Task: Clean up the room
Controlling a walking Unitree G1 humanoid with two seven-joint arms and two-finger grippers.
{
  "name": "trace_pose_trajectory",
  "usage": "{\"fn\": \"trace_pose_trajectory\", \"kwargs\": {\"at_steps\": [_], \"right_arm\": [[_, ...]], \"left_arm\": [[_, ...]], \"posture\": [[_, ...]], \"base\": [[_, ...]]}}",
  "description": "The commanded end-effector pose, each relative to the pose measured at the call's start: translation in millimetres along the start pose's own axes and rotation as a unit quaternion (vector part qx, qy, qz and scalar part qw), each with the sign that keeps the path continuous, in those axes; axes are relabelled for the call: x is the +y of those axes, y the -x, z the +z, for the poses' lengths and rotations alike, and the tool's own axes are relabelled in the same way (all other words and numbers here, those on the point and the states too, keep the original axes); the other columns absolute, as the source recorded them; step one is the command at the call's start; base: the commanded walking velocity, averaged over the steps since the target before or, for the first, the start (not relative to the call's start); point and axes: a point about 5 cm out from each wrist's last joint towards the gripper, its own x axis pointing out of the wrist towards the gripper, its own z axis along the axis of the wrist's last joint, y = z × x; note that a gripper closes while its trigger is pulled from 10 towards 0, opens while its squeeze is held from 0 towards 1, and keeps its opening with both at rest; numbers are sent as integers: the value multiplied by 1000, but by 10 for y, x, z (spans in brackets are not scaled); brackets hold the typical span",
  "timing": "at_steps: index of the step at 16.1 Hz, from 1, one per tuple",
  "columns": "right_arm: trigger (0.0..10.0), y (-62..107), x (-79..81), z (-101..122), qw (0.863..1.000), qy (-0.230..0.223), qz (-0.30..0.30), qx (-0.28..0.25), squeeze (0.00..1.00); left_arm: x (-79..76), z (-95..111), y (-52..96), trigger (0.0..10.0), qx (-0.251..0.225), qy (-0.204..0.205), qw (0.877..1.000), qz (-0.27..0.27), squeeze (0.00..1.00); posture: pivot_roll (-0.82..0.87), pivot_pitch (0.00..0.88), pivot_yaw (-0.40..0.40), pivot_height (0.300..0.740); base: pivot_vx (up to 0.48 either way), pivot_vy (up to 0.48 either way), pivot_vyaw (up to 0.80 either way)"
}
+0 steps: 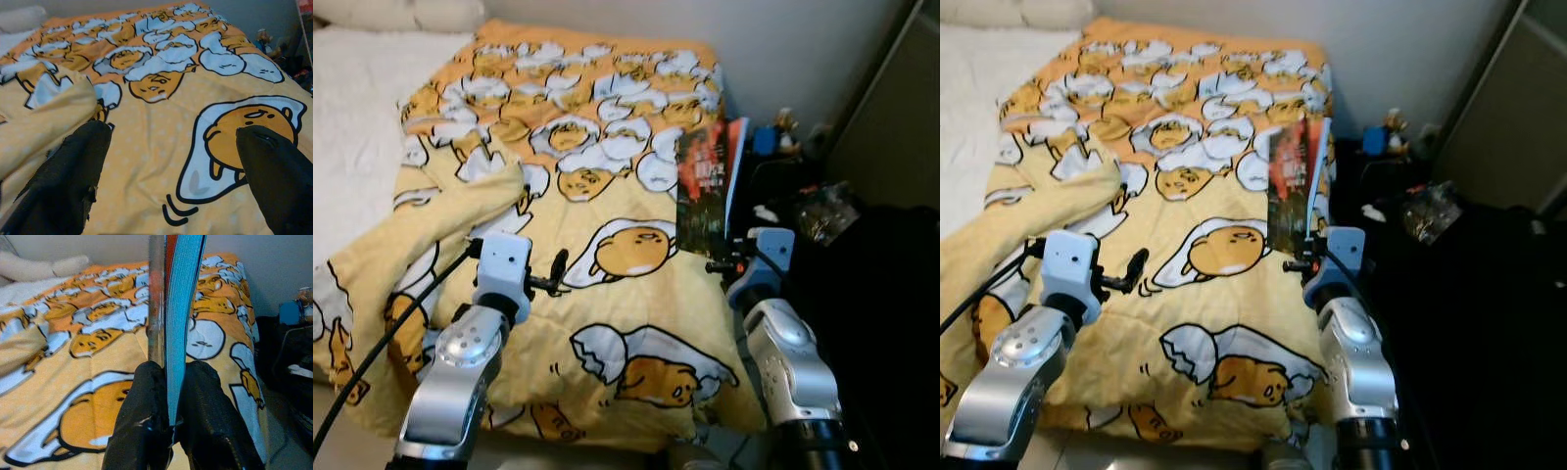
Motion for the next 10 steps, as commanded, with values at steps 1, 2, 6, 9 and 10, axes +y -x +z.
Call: {"fn": "trace_pose_trajectory", "kwargs": {"at_steps": [1,2,6,9,10], "right_arm": [[10000,-68,110,126,999,-3,25,-24,0],[10000,-73,119,115,999,-1,24,-23,0],[10000,-70,109,83,1000,-11,23,-12,0],[10000,-50,104,60,1000,-12,17,-6,0],[10000,-38,68,41,1000,-14,3,0,0]], "left_arm": [[65,19,10,10000,-6,-6,1000,16,0],[73,17,14,10000,-6,-7,1000,18,0],[69,-12,37,10000,1,-11,1000,18,0],[72,-28,43,10000,3,-10,1000,18,0],[57,-31,37,10000,4,-10,1000,14,0]], "posture": [[58,0,-25,740],[61,0,-28,740],[66,0,-28,740],[53,0,-22,740],[50,0,-20,740]], "base": [[0,262,0],[0,262,0],[0,258,0],[0,260,0],[0,281,0]]}}
